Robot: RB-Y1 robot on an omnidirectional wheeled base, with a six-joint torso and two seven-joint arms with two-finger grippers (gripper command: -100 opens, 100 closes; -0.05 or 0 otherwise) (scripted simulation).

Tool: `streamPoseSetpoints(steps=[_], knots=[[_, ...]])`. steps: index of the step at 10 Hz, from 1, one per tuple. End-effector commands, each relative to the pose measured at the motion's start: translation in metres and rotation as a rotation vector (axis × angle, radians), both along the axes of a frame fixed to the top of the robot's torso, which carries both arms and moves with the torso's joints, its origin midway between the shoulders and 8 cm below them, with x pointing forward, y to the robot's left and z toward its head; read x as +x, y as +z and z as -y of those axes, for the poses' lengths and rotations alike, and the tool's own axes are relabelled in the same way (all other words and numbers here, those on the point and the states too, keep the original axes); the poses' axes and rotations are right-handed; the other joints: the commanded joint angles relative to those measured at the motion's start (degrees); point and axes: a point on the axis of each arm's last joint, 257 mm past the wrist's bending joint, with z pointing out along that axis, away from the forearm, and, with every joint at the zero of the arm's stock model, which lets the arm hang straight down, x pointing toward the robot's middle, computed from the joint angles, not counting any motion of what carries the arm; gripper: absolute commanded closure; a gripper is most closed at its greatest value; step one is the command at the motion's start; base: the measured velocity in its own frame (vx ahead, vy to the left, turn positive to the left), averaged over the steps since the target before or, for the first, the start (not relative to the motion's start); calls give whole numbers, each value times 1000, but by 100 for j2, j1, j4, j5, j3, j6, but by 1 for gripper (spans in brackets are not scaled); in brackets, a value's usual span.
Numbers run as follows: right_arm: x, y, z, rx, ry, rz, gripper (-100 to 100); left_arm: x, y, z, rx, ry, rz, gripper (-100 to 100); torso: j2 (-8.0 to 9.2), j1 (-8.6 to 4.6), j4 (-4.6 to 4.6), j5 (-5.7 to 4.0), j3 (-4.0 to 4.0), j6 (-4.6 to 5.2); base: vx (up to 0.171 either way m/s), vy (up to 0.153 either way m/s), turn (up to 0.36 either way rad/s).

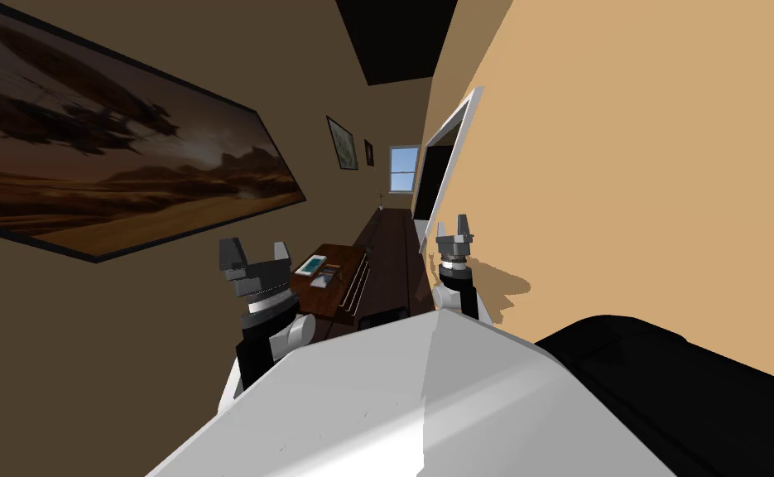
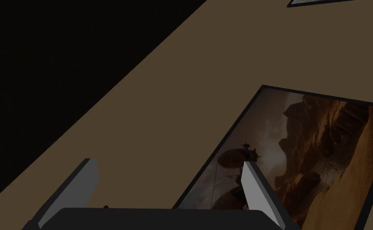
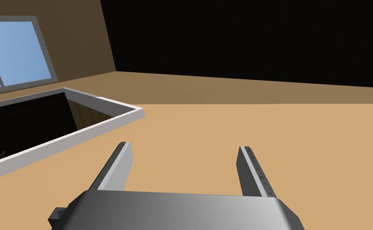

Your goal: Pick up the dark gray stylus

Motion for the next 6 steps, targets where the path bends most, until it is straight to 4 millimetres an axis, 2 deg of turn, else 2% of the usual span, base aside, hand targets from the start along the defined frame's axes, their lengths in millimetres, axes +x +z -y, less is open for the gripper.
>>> streamPoseSetpoints(steps=[1,3,6], knots=[[0,0,0,0,0,0,0,11,-17,1,41,7,-54,-100,0,0,0,0,0,0,45,-14,33],[0,0,0,0,0,0,0,21,-35,0,76,20,-108,-100,-25,-9,-6,-2,-14,0,80,-32,35],[0,0,0,0,0,0,0,39,-74,-6,136,52,-216,-100,-40,-5,-9,-1,-23,0,99,-22,30]])
